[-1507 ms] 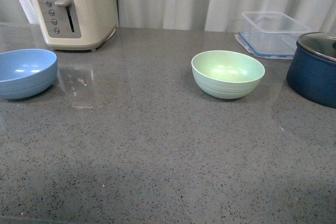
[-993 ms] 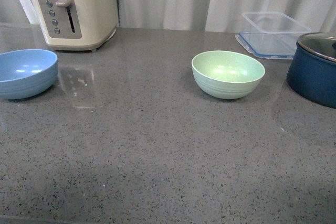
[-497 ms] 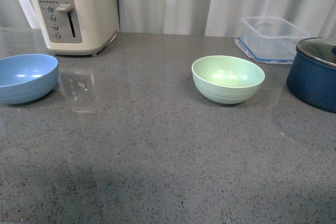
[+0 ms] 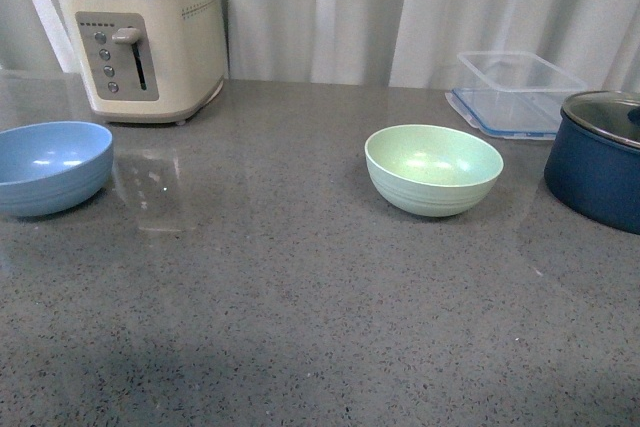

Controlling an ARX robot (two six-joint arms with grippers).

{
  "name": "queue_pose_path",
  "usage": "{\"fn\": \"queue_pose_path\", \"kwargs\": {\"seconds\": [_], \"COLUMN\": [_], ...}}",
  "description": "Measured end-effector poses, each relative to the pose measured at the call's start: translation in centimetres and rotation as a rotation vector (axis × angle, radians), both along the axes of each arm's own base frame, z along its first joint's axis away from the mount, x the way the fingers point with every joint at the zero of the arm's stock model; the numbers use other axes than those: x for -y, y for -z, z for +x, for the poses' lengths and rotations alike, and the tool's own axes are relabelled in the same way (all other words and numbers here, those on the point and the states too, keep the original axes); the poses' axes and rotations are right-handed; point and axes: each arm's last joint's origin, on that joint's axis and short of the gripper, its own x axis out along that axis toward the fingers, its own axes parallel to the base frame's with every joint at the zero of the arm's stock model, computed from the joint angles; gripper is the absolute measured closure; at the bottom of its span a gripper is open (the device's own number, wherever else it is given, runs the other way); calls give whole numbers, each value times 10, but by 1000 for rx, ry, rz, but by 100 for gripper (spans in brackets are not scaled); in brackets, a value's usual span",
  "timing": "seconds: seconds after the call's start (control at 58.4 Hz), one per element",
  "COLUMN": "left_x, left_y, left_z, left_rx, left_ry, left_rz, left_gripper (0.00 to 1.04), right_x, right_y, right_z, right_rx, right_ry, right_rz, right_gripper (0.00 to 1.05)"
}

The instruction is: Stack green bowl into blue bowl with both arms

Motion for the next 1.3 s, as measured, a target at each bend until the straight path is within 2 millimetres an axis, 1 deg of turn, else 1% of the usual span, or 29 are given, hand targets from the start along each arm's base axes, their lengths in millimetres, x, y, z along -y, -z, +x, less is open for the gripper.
{"fn": "queue_pose_path", "kwargs": {"seconds": [0.188,0.377,0.514,0.685,0.805,0.959,1.01,1.045,1.182,1.216,1.25,1.301], "left_x": [-9,-13,-13,-14,-13,-13,-13,-14,-14,-14,-14,-14], "left_y": [11,31,44,61,71,80,82,83,90,90,90,90], "left_z": [27,54,70,86,92,100,103,105,108,108,108,108], "left_rx": [-61,-128,-174,-219,-246,-263,-266,-270,-284,-284,-284,-284], "left_ry": [-13,-18,-32,-33,-36,-44,-46,-52,-61,-61,-61,-57], "left_rz": [-42,-75,-75,-86,-92,-99,-101,-101,-115,-118,-119,-122], "left_gripper": [7,7,7,7,7,7,11,16,45,54,57,66], "right_x": [0,0,0,0,0,0,0,0,0,0,0,0], "right_y": [0,0,0,0,0,0,0,0,0,0,0,0], "right_z": [0,0,0,0,0,0,0,0,0,0,0,0], "right_rx": [0,0,0,0,0,0,0,0,0,0,0,0], "right_ry": [0,0,0,0,0,0,0,0,0,0,0,0], "right_rz": [0,0,0,0,0,0,0,0,0,0,0,0], "right_gripper": [10,10,10,10,10,10,10,10,10,10,10,10]}}
